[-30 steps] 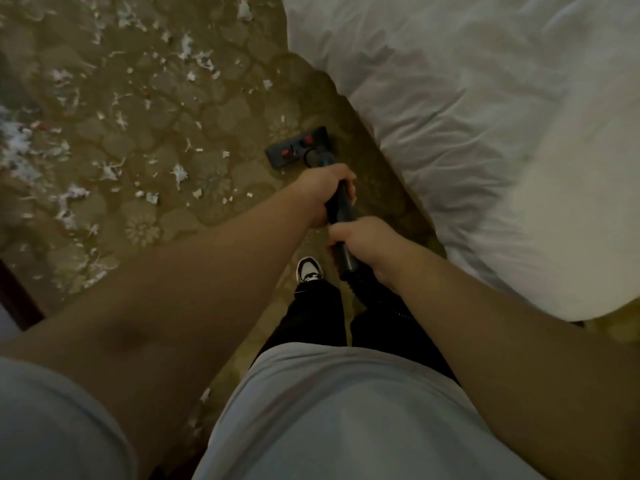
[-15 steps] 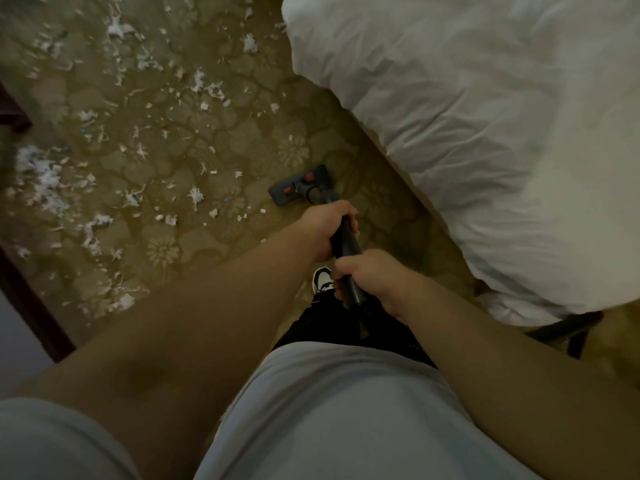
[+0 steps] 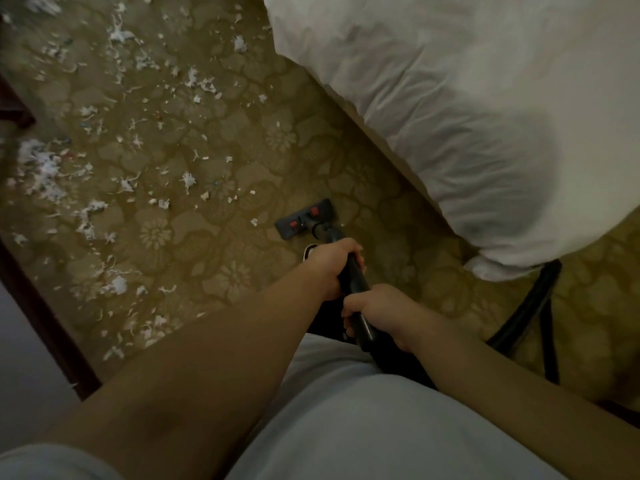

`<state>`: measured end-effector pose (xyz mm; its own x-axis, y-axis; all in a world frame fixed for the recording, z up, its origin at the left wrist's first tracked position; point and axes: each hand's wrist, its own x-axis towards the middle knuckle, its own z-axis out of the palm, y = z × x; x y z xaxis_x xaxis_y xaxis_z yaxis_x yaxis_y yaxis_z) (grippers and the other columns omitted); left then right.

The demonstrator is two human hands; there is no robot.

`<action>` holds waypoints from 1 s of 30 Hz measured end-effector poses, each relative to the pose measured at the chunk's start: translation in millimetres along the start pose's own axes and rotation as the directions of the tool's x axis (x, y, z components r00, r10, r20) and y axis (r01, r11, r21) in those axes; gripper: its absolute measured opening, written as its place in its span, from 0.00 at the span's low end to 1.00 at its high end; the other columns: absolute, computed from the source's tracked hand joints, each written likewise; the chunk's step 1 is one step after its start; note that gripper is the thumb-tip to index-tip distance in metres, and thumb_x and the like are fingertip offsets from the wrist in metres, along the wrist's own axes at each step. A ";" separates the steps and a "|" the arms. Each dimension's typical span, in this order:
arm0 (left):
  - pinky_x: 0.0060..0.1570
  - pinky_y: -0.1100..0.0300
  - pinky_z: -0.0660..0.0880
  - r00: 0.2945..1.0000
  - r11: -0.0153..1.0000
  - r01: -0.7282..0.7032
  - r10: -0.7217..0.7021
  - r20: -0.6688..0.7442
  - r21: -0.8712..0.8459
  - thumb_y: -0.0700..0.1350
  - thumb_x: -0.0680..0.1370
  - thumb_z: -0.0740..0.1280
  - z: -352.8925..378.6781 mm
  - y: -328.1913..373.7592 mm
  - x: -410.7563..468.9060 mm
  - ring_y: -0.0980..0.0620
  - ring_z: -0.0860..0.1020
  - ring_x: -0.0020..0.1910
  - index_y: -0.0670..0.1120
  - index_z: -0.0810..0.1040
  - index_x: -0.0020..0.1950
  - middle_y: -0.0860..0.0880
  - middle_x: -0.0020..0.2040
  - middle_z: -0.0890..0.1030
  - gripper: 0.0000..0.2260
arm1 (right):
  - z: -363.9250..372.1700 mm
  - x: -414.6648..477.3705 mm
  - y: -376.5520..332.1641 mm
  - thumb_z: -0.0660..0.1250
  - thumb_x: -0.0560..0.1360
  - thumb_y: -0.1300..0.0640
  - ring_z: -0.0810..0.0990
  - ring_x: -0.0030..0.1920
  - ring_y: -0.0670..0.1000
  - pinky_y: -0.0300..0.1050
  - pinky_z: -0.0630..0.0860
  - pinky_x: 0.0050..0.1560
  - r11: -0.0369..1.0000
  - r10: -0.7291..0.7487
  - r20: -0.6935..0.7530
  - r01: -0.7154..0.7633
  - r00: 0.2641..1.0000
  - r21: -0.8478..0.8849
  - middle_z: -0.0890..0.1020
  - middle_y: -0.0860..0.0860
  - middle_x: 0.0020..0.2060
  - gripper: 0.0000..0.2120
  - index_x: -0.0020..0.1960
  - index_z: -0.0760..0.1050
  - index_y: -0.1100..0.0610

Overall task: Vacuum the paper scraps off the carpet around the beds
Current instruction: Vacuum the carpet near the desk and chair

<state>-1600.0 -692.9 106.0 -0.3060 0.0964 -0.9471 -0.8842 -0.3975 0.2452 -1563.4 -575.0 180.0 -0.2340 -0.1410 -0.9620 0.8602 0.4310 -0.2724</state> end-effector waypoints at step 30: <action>0.41 0.55 0.76 0.990 0.992 0.068 -0.054 0.128 -0.106 0.39 0.80 0.66 -4.4 -57.5 -57.7 0.50 0.73 0.34 0.41 0.75 0.45 0.47 0.32 0.74 0.04 | 19.5 -57.7 49.1 0.72 0.73 0.63 0.85 0.38 0.59 0.53 0.83 0.41 0.992 -0.015 -0.113 0.001 0.993 -0.125 0.84 0.61 0.38 0.10 0.53 0.79 0.65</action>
<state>-1529.9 -679.7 145.7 -0.3001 0.2339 -0.9248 -0.8608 -0.4842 0.1569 -1498.8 -563.0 222.5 -0.2969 -0.0462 -0.9538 0.7966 0.5387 -0.2741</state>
